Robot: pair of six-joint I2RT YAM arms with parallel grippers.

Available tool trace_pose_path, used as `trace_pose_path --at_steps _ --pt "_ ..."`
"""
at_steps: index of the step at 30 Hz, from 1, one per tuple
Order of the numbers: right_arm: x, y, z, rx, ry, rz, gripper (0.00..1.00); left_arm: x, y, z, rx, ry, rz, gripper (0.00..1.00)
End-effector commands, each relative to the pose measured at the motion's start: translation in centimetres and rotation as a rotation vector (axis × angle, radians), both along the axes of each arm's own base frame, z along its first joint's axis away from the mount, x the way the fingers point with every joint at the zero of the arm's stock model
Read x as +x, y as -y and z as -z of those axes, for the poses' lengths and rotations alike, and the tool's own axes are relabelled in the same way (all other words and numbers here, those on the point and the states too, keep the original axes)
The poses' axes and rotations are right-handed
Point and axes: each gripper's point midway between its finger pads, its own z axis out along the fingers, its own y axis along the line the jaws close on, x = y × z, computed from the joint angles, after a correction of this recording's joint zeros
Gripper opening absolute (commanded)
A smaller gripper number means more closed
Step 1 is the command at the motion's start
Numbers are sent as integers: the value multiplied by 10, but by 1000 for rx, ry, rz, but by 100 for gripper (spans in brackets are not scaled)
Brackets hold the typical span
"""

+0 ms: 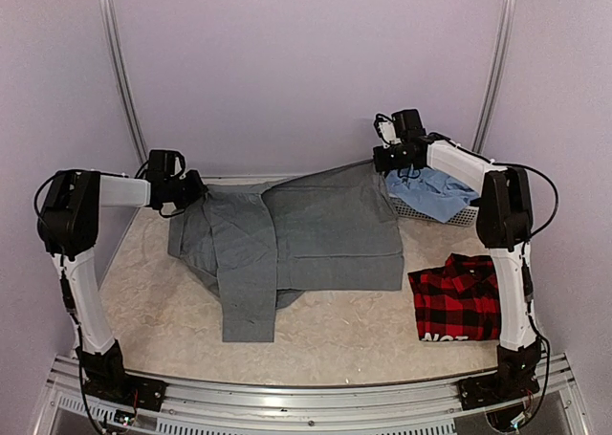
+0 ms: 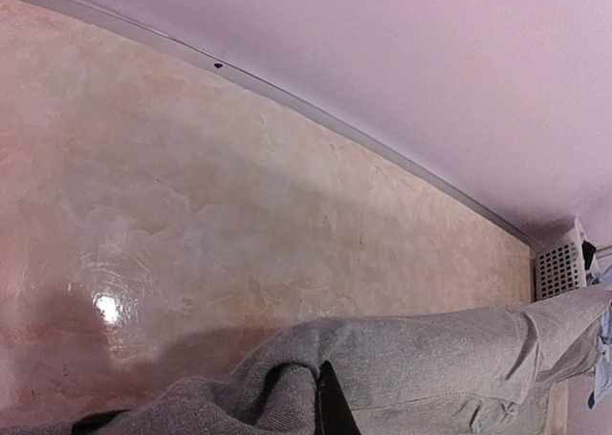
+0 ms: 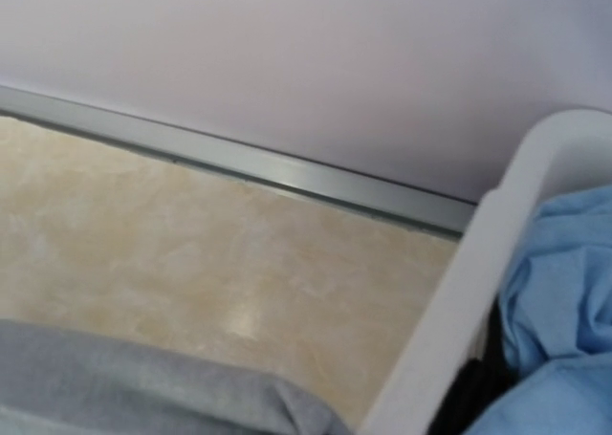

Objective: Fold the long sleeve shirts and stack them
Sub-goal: Flatten out the crumpled shirt at the center of the board.

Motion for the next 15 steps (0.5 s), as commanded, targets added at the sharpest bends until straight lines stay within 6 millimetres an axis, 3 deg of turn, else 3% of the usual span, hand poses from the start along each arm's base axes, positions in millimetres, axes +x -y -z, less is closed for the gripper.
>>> trace_pose_path --at_steps 1,6,11,15 --pt "11 -5 -1 17 33 -20 3 23 -9 -45 -55 112 -16 0" --pt "23 -7 2 10 51 -11 10 43 -5 -42 -63 104 -5 6" --pt "39 0 -4 -23 93 36 35 60 -10 -32 -62 109 -32 19" --pt "39 7 -12 -43 107 64 49 67 -17 -27 -43 99 -53 32"
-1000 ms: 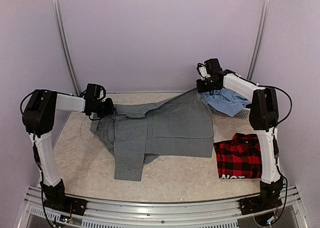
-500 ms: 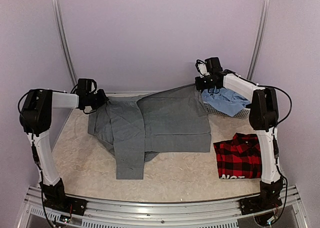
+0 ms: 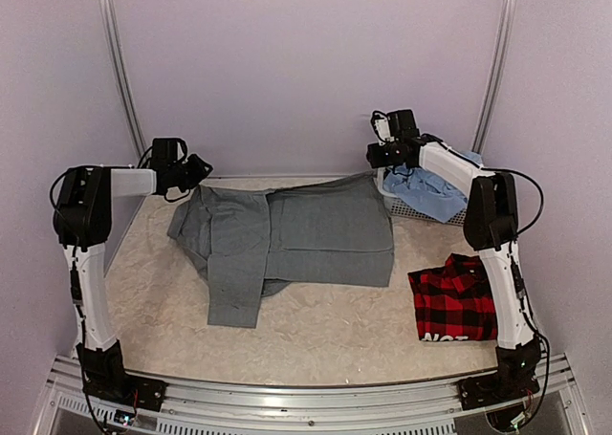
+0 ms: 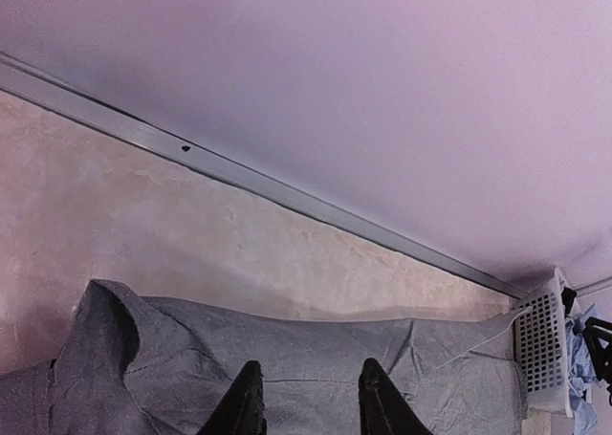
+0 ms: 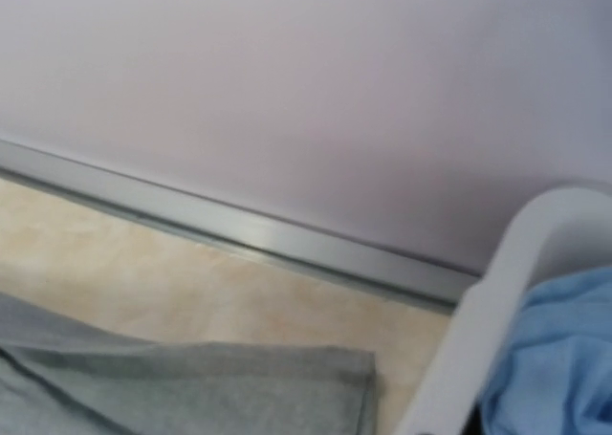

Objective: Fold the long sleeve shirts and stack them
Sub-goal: Flatten out the crumpled shirt at the center of the board.

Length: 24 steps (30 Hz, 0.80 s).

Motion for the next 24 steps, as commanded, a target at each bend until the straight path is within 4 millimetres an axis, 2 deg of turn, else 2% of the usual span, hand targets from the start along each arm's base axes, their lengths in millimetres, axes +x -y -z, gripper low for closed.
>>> trace_pose_path --at_steps 1,4,6,8,9,10,16,17,18,21,24 --pt "4 11 -19 -27 42 44 51 8 -13 5 19 -8 -35 35" --pt "-9 8 -25 -24 25 15 54 -4 -14 4 28 -4 -30 43" --pt "-26 -3 -26 -32 11 -29 55 -19 -9 2 17 3 -1 48" --pt "-49 -20 -20 -44 -13 -83 56 -40 -3 -5 5 6 39 54" --pt "-68 -33 -7 -55 -46 -116 57 -57 2 -2 0 -9 62 57" --pt "-78 -39 -12 -52 -43 -133 58 -71 6 6 -5 -25 80 59" --pt "-177 -85 33 -54 -159 -290 58 -149 34 21 -12 -50 184 67" --pt "-190 -89 41 -50 -185 -304 58 -161 38 18 -14 -38 203 67" --pt "-201 -91 44 -40 -201 -312 58 -171 42 18 -14 -37 219 68" --pt "-232 -94 71 -38 -274 -339 57 -194 50 28 0 -65 245 68" --pt "-249 -85 96 -61 -327 -322 55 -214 53 43 5 -97 262 68"
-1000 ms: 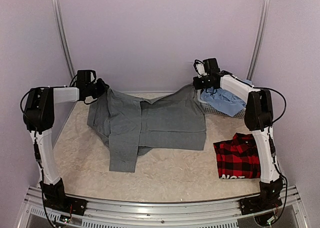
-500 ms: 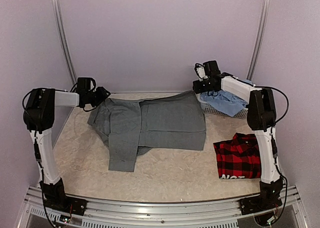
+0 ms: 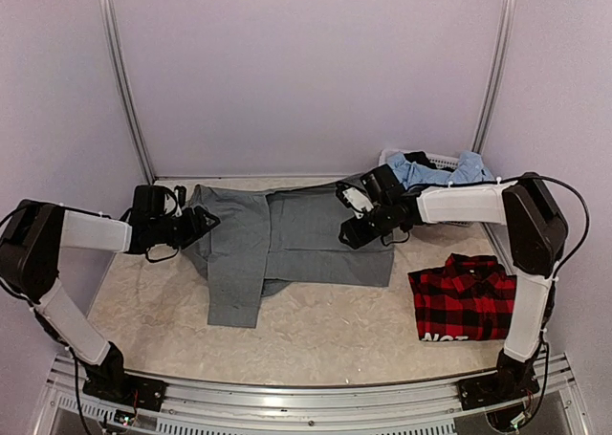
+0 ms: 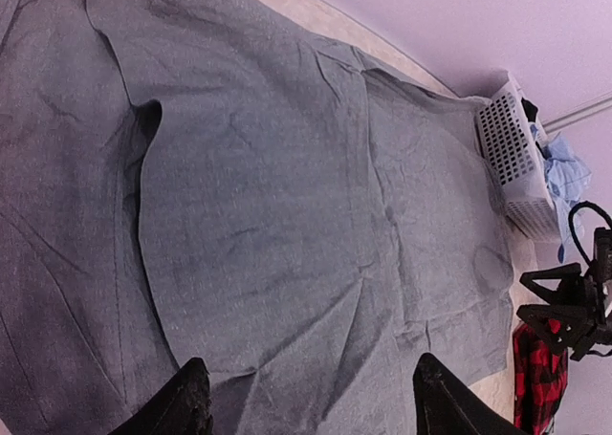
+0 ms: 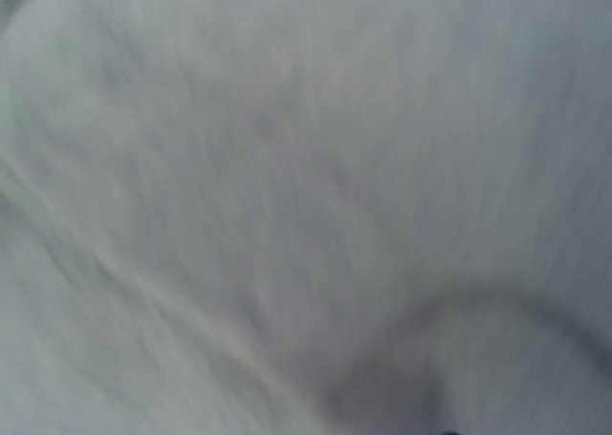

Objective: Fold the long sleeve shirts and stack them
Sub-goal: Flatten out the crumpled shirt at the center of the board, then adjust the sleeve at the center of the board.

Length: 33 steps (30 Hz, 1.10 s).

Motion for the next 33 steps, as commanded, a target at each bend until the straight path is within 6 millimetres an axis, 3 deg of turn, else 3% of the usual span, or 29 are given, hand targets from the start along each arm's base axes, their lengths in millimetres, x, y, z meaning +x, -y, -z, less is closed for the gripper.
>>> trace_pose_path --at_steps 1,10,16,24,33 --pt "-20 17 27 -7 -58 46 55 -23 4 11 12 7 36 68" --pt "-52 44 66 -50 -138 103 52 -48 8 25 25 -13 47 68" --pt "-82 71 80 -76 -202 176 50 -66 6 51 59 -77 53 68" --pt "-125 103 87 -95 -265 232 49 -117 8 73 87 -161 59 68" --pt "-164 114 95 -97 -349 261 47 -170 -2 84 122 -223 15 68"
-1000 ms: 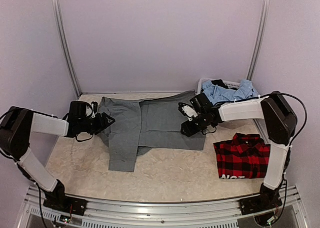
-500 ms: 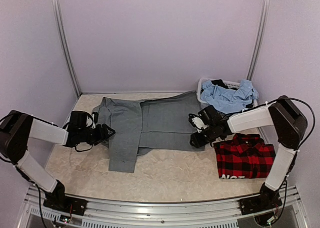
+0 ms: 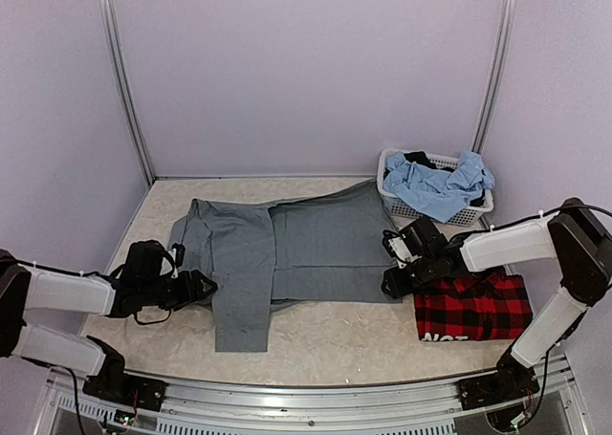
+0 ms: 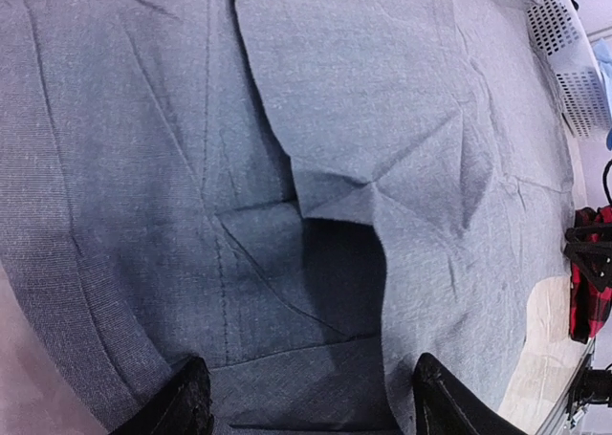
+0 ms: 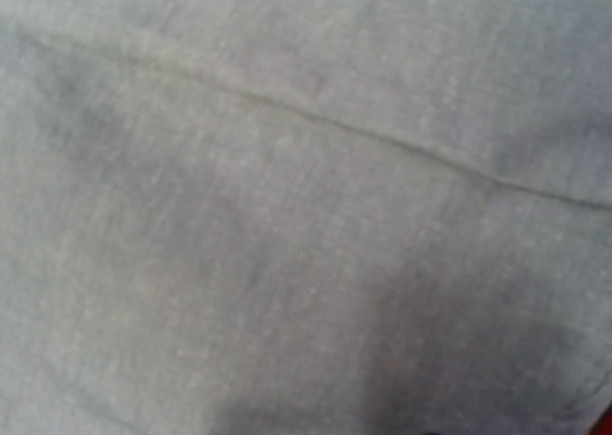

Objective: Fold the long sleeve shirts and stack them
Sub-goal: Adjust the sleeve at the center of the board.

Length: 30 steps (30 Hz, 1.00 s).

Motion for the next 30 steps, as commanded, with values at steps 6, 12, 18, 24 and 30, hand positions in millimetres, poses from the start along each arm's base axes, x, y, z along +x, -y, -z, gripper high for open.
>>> trace_pose_path --at_steps 6,12,18,24,30 --pt "-72 23 13 -51 -173 52 47 -48 -8 -4 25 -38 -61 68" --pt "-63 17 -18 -19 -86 38 47 -44 10 -44 -64 70 -4 68" --pt "-57 12 -23 -21 -71 27 47 -47 26 -35 -26 20 49 69" --pt "-57 12 -23 -13 -68 25 47 -46 41 -31 -47 6 90 60" --pt "-59 9 -16 -3 -84 15 46 -41 51 -38 -67 39 120 51"
